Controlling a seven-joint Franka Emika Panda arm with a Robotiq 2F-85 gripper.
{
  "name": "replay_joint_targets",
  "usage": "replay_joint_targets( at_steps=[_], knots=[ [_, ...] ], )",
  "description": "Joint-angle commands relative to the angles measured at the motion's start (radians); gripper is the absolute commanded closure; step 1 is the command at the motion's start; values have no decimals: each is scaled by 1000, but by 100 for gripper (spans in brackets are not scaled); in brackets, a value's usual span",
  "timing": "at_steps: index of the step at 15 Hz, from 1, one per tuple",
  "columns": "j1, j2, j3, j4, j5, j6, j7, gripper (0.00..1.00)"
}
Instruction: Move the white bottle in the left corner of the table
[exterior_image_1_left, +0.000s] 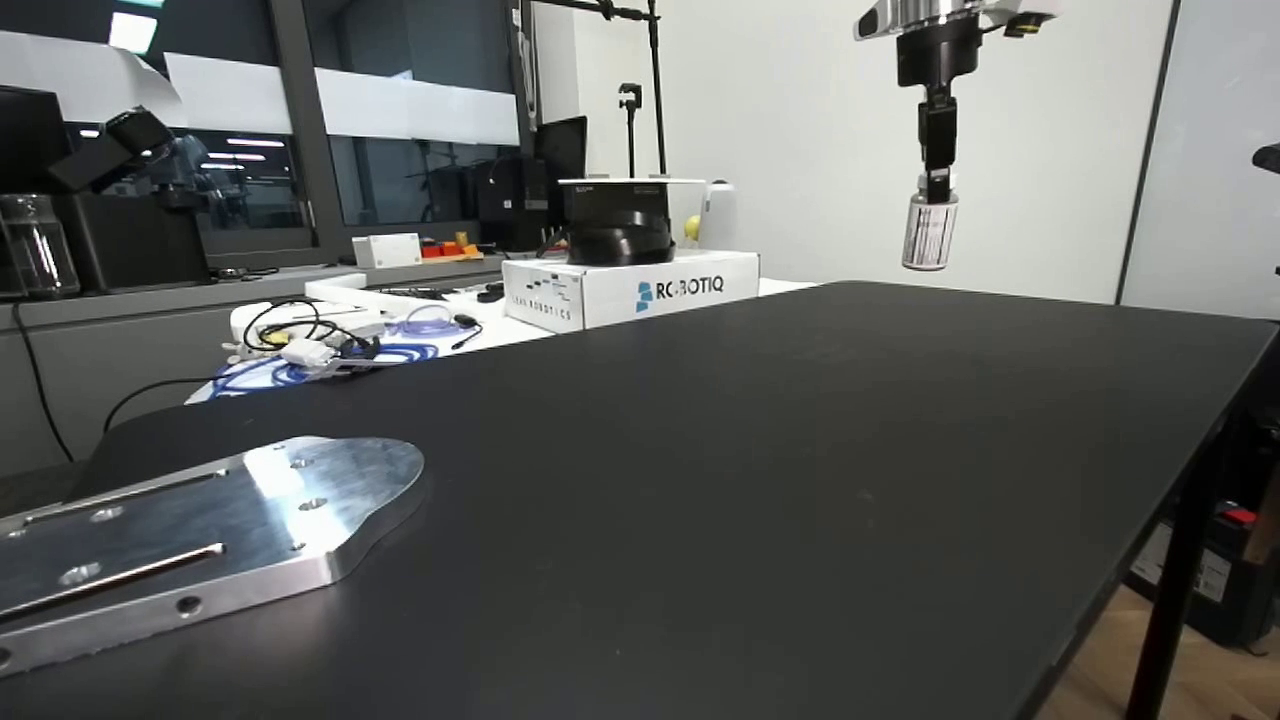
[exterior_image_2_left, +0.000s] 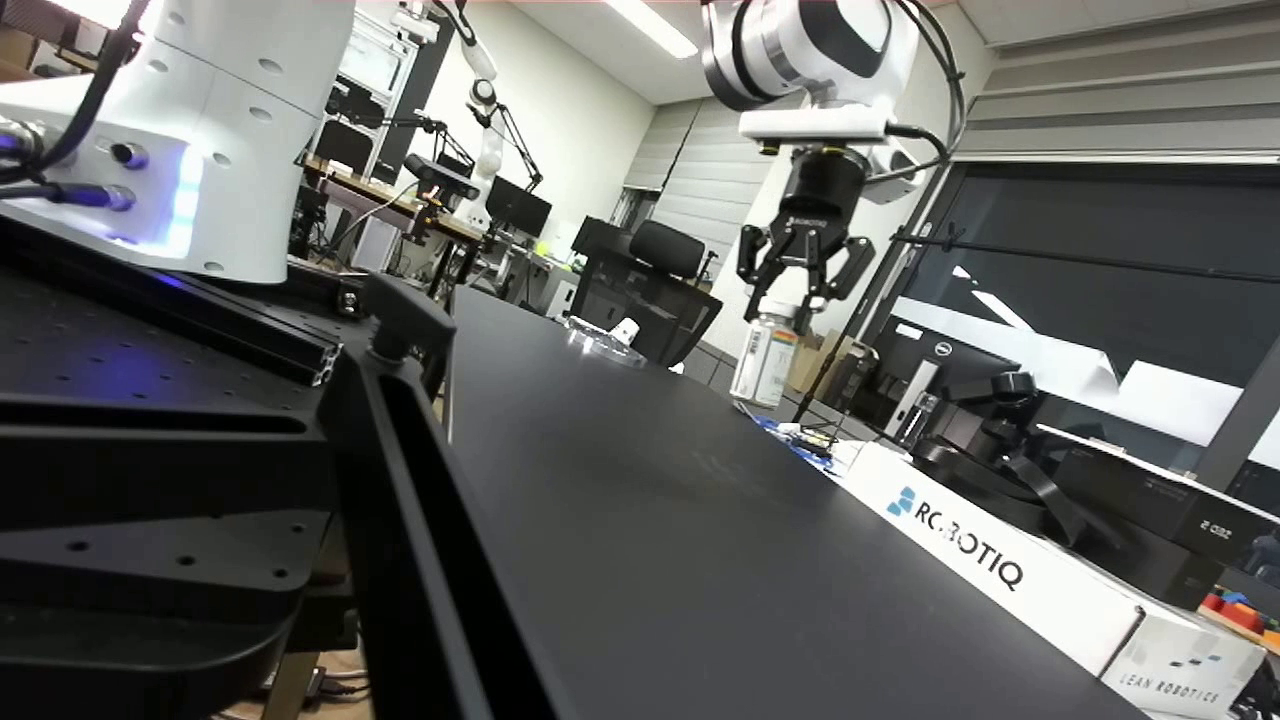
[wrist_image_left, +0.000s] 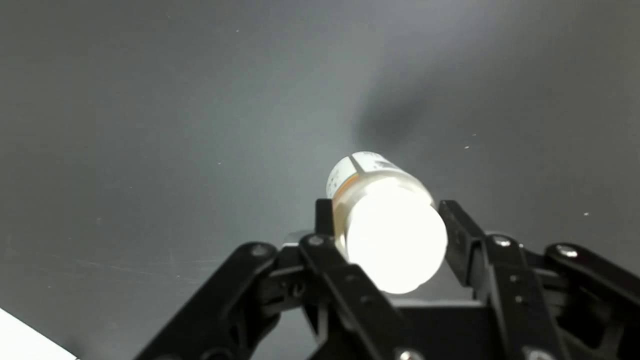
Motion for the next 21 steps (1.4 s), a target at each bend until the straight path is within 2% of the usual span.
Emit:
replay_joint_targets(
  at_steps=[1,7,10,13,16,21],
  knots=[
    [-55,186,-40,206,62,21,-46,71],
    [-161,416,-36,503,218,-32,-65,71],
    [-192,488,-38,602,237,-82,-51,71],
    [-210,543,-41,687,236,-182,-41,71],
    [-229,579,-35,739,247,-232,-48,71],
    [-247,617,-36,751,242,-194,-59,71]
  ],
)
